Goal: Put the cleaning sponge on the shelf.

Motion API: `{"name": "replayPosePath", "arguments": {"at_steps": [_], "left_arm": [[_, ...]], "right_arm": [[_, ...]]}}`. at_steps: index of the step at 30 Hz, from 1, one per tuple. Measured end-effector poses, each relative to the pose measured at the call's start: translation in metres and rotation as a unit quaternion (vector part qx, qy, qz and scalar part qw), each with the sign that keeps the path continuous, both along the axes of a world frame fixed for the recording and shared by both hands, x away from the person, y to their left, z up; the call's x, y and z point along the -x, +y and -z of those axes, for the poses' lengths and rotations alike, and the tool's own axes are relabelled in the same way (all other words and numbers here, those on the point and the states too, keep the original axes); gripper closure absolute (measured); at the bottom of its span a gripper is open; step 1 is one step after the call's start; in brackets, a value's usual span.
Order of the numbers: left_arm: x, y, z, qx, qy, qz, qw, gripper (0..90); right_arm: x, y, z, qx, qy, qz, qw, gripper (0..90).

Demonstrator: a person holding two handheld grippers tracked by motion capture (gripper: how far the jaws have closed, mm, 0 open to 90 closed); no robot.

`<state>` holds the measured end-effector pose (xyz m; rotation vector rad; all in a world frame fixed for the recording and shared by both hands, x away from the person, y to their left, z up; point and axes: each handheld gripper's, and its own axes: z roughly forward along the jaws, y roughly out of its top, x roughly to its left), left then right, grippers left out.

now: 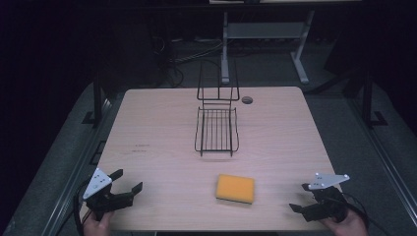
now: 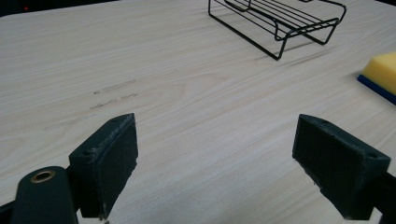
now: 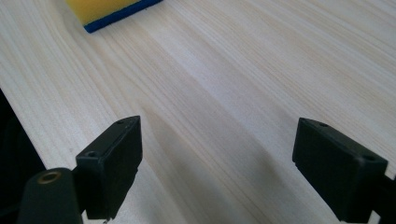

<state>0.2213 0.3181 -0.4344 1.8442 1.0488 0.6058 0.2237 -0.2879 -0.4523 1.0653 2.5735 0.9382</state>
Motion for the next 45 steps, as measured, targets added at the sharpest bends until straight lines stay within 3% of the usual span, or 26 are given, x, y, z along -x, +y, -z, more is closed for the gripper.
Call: {"name": "replayPosePath", "arguments": {"at_steps": [11,31,45], "left_arm": [[0.0,-0.002,0.0,-0.001,0.002,0.001,1.0,13.4],[0.001,-0.001,0.0,-0.003,0.0,0.002,1.0,13.4],[0.002,-0.002,0.0,-0.001,-0.001,0.003,1.0,13.4]], "right_arm": [[-0.002,0.006,-0.001,0.0,0.003,-0.014,0.9999,15.5],[-0.007,0.029,-0.009,0.025,0.003,-0.056,0.9981,15.5],[-0.01,0.039,-0.017,0.024,0.005,-0.078,0.9967,15.7]]}}
